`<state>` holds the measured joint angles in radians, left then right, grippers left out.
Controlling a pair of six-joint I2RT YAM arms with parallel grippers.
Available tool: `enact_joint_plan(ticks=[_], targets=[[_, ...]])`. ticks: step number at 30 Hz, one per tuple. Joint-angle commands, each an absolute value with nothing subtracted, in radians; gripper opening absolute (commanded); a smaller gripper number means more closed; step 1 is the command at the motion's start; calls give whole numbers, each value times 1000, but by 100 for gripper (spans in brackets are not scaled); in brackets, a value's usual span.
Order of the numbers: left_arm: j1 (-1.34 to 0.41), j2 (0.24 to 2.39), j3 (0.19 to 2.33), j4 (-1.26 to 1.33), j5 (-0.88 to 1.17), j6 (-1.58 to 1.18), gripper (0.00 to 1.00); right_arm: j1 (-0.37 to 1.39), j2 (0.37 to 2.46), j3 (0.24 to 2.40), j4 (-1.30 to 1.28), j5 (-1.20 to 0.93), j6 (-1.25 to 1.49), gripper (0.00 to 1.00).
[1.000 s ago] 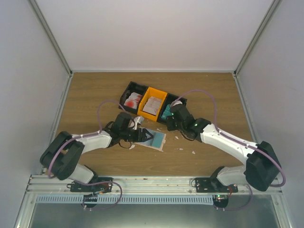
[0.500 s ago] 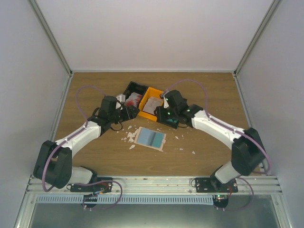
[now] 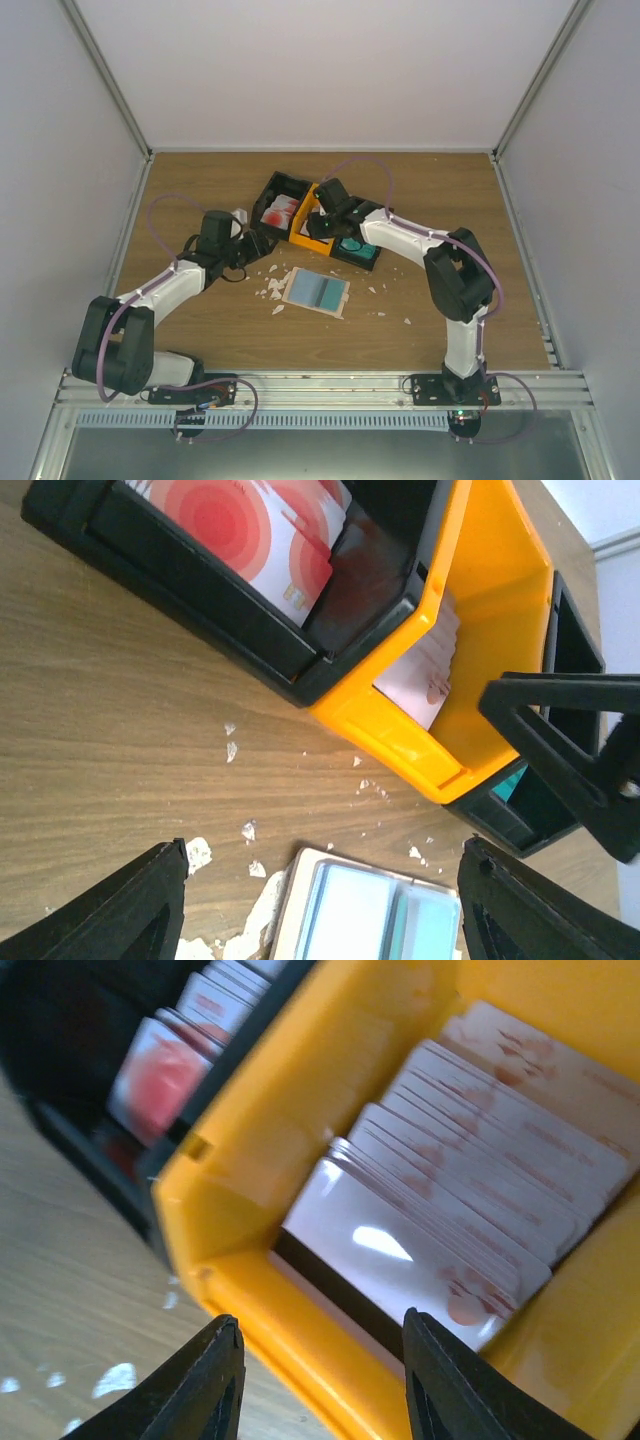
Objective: Put the credit cards into the card holder
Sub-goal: Adjust the storage box at the center of the board, then pick up the credit card from the storage box.
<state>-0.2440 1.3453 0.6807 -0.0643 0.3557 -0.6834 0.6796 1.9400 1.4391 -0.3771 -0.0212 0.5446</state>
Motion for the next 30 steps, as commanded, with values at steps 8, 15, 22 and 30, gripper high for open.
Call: enact_joint_plan(ticks=[8,15,22,30], targets=[[-238,1398,651,69,473,-650,74,653,1950,1407,-502,184,594,47],[-237,1492,635,190,548,-666,72,629,1922,1384,-535,212,549,47],[-239,1544,633,268,546,-713,67,615,1979,1542,-544,43,162,44],[-257,1606,643,352,509,-777,52,548,2099,1715,-692,-70,-75,35]])
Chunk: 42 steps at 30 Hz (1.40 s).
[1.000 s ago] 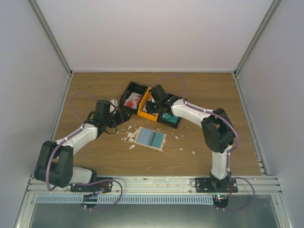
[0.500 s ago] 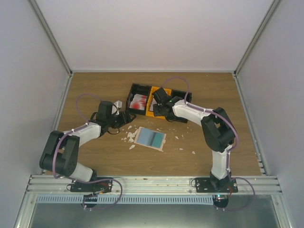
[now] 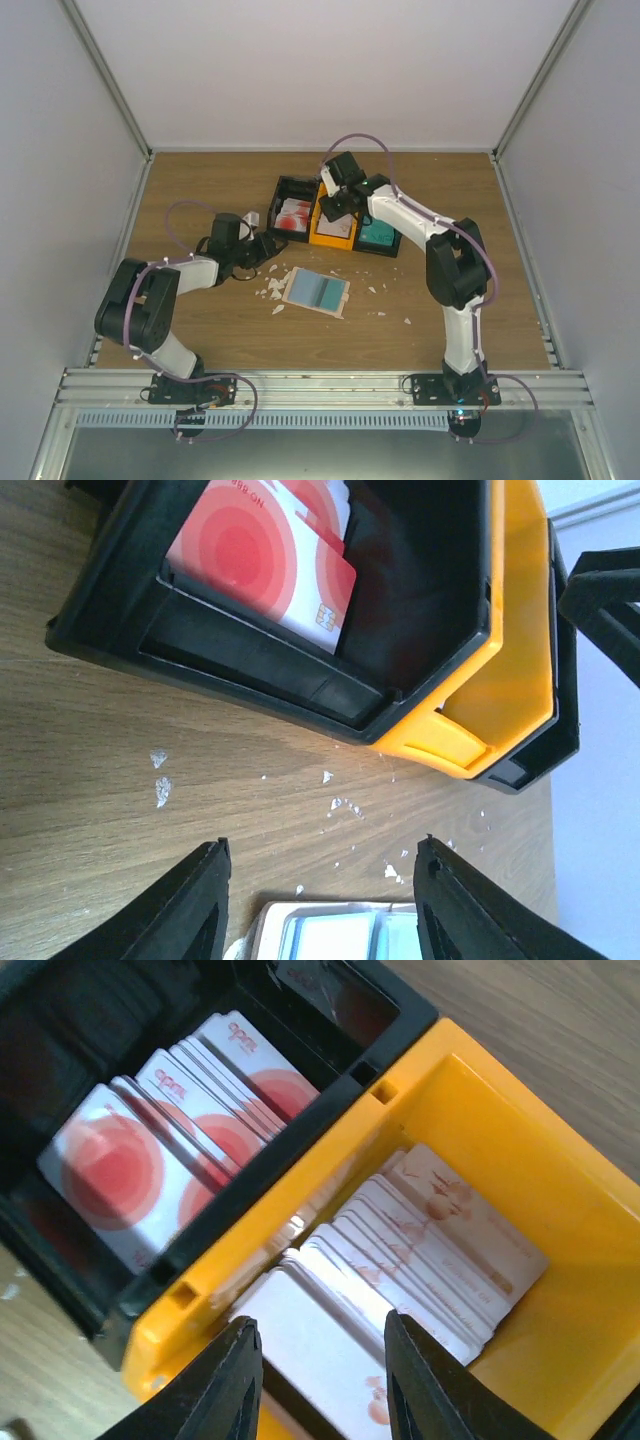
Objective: Put the credit cards into the card holder
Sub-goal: Pick up the credit card from the storage box.
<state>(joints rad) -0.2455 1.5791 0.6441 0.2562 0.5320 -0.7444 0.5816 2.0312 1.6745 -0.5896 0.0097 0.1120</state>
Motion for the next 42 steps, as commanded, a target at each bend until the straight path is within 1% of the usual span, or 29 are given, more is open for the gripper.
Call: enact_joint_plan(ticks=[1,6,9,10,13,18,20,23,25,29,42], targets=[[-261,1611,643,356,506,-780,52,547,2110,1726,-704,-83,-102,35],[-278,1639,653,365,498,-787,51,545,2171,1790,-758,-104,-199,32],[-294,1655,659,367,481,-806,48,545,2215,1839,-786,-93,-204,23],[-301,1666,669,367,475,-809,47,545,2234,1859,-801,-84,-201,22],[-316,1701,703,362,458,-812,45,545,2268,1890,-815,-51,-187,22],[-321,1741,730,377,453,-825,43,545,2291,1901,-813,-13,-181,29],[-323,1751,742,380,454,-825,43,545,2298,1903,-821,-18,-185,29],[-327,1768,763,379,454,-827,41,546,2298,1904,-842,-44,-188,26],[-328,1779,773,378,457,-825,40,549,2289,1898,-849,-53,-185,22],[-332,1800,794,374,471,-826,41,557,2269,1893,-859,-60,-173,18],[-345,1836,822,363,486,-815,40,590,2167,1801,-872,-77,-166,17]])
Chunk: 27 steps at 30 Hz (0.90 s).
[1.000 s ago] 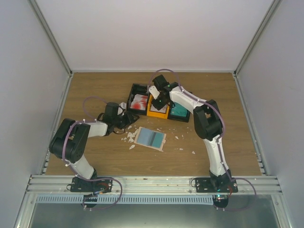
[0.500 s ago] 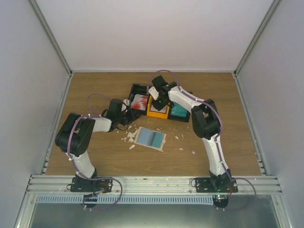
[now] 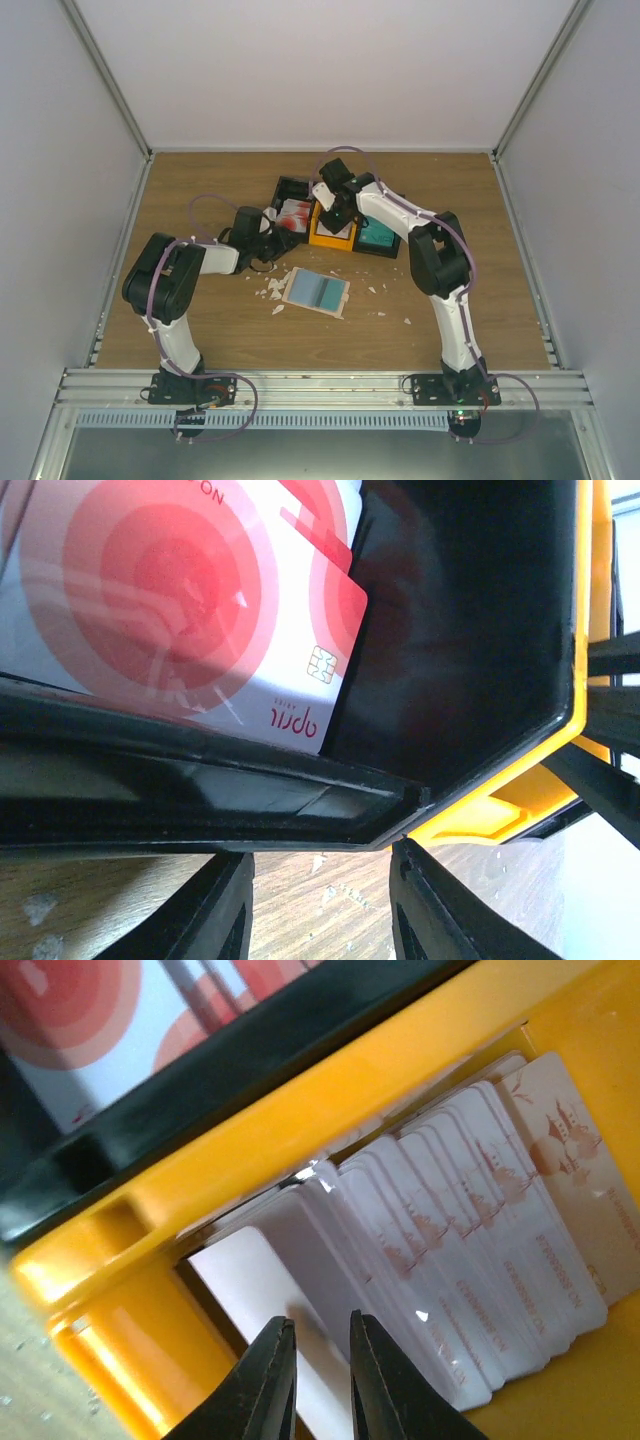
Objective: Put the credit cards into the card holder
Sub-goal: Pick up the credit card from the storage box.
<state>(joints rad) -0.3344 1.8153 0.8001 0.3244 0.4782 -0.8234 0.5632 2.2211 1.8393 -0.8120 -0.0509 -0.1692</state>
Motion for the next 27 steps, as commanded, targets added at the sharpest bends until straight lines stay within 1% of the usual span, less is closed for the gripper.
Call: enact_joint_plan(ticks=[1,12,22,25,27], targets=[[-346,1838,824,363,486,-814,40,592,2159,1793,-872,-74,-166,17],[-347,1843,819,364,488,-812,40,600,2102,1729,-878,-93,-156,18],[-346,1842,819,364,494,-811,40,600,2142,1753,-864,-63,-163,29],[-346,1842,820,364,497,-810,40,600,2158,1774,-870,-81,-167,30],[-347,1842,819,365,499,-811,40,600,2160,1785,-875,-107,-164,28]])
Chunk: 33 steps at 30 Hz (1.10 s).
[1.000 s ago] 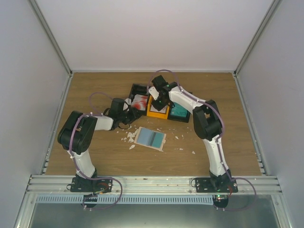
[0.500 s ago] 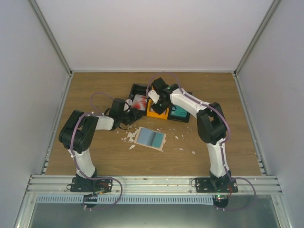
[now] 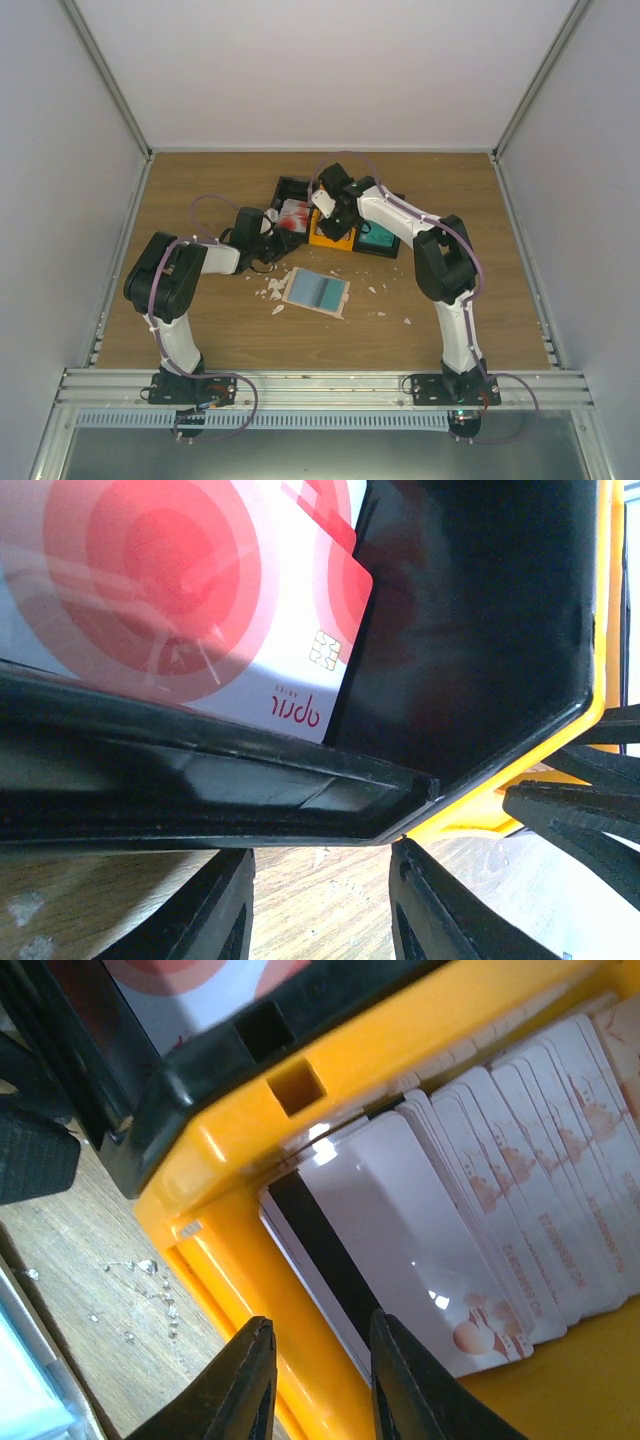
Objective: Put the credit cards into the card holder
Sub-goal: Pick up the credit card from the storage box.
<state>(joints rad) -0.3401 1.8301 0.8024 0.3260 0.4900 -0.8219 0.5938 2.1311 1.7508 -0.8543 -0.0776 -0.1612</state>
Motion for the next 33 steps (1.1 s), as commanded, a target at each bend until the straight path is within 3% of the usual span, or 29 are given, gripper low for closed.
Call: enact_joint_plan(ticks=[1,14,20,24,33], targets=[[-346,1842,821,365,500,-811,40,599,2159,1790,-878,-123,-163,27],[-347,1845,817,366,507,-806,40,581,2094,1809,-861,-236,-123,25],[-347,1844,819,367,511,-805,40,563,2107,1796,-827,-131,-123,35],[-346,1844,819,367,513,-805,40,563,2133,1773,-836,-183,-181,41],[-346,1854,828,364,516,-804,40,563,2155,1748,-835,-216,-223,41]])
